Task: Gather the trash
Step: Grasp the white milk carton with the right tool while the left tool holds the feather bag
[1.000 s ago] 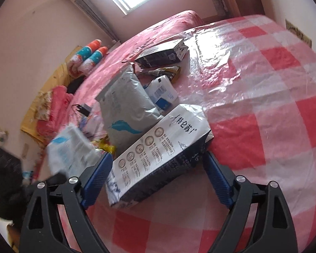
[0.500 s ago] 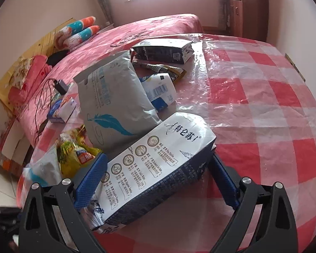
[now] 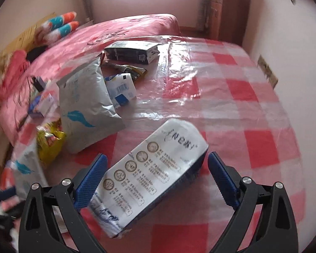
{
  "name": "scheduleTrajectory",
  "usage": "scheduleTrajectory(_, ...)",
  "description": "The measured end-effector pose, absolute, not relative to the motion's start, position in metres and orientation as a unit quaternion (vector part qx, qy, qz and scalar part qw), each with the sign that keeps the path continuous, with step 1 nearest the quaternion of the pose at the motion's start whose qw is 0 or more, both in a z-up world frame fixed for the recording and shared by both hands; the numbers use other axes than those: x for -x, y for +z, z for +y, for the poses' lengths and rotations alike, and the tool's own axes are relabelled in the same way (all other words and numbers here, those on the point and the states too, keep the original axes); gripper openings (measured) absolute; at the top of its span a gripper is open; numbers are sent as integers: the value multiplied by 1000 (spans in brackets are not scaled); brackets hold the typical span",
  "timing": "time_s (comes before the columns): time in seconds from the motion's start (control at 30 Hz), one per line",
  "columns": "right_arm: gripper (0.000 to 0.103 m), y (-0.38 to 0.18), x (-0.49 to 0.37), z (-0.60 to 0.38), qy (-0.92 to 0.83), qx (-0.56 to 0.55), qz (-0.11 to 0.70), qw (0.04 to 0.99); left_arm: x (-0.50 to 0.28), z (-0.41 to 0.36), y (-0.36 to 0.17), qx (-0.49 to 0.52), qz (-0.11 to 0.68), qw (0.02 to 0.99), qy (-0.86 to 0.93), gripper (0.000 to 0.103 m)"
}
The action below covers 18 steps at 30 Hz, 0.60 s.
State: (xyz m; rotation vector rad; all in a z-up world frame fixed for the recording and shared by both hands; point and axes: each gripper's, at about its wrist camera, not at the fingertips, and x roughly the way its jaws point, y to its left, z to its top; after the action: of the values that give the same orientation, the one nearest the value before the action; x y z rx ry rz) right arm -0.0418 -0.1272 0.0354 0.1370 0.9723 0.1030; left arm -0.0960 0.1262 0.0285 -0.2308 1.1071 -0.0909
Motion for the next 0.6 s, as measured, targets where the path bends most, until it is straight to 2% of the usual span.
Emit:
scheduleTrajectory(0.1,94,26,45,-135,51,-115,474,871,89,112,27,97,523,847,-29,85)
scheduleTrajectory(0.27,94,23,47,-134,47,-123,461,878,76,96,27,62,519,853,0,85)
scheduleTrajectory(0.5,95,19,36,-116,26,-55,458,887,58,87,26,44,517,854,29,88)
scheduleTrajectory(0.6,95,18,38,-113,37,-36,456,888,51,87,24,38,515,856,34,94)
